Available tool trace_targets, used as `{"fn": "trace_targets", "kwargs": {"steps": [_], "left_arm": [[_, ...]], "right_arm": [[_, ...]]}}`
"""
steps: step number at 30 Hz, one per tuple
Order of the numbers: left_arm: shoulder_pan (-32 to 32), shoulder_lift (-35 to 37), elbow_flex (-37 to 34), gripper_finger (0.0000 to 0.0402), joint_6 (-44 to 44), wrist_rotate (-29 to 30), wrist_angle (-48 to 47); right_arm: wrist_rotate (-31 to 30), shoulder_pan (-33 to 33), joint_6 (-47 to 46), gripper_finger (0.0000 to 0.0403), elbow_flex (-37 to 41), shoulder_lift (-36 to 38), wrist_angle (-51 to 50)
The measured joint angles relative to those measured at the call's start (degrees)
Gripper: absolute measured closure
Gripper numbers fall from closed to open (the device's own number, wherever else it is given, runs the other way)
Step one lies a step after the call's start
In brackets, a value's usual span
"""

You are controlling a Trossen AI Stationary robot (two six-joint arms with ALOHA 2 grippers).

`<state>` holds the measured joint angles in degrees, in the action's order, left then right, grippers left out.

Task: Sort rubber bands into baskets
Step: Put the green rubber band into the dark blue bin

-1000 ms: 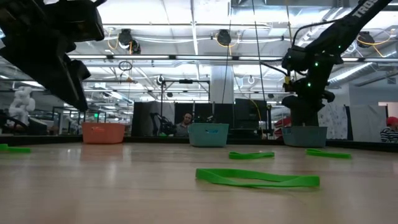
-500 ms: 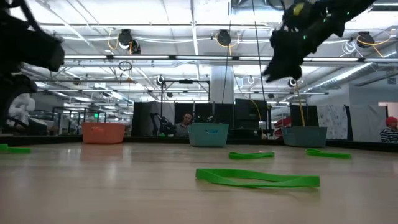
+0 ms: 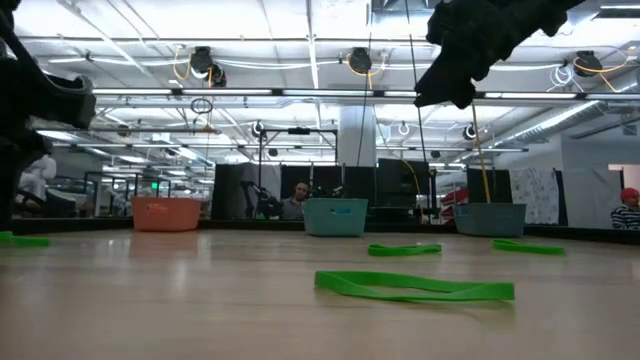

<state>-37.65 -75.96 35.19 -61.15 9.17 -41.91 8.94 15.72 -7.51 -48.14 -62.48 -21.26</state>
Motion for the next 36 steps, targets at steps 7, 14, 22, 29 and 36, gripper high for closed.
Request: {"fn": "trace_targets", "kwargs": {"steps": [7,14,22,29,36], "left_arm": [[0.00,-0.03,-3.76,0.0224,0.45,-0.64,7.86],[-0.02,0.02,-3.83,0.0270,0.63,0.51,6.70],[-0.02,-0.03,-3.88,0.0391,3.65,2.85,7.06],[0.15,-0.05,0.71,0.0397,10.89,5.16,10.79],[0.28,-0.03,7.53,0.0398,23.23,10.50,21.27]], "right_arm": [[-5.91,-4.20,0.02,0.0232,0.02,-0.02,0.02],[-7.94,-5.05,-0.82,0.0232,0.04,-0.04,0.05],[-7.20,-10.86,-2.10,0.0232,1.63,-1.85,7.76],[-7.31,-18.41,-0.27,0.0232,2.36,-8.73,18.15],[-7.15,-24.30,5.10,0.0232,2.36,-20.55,36.51]]}}
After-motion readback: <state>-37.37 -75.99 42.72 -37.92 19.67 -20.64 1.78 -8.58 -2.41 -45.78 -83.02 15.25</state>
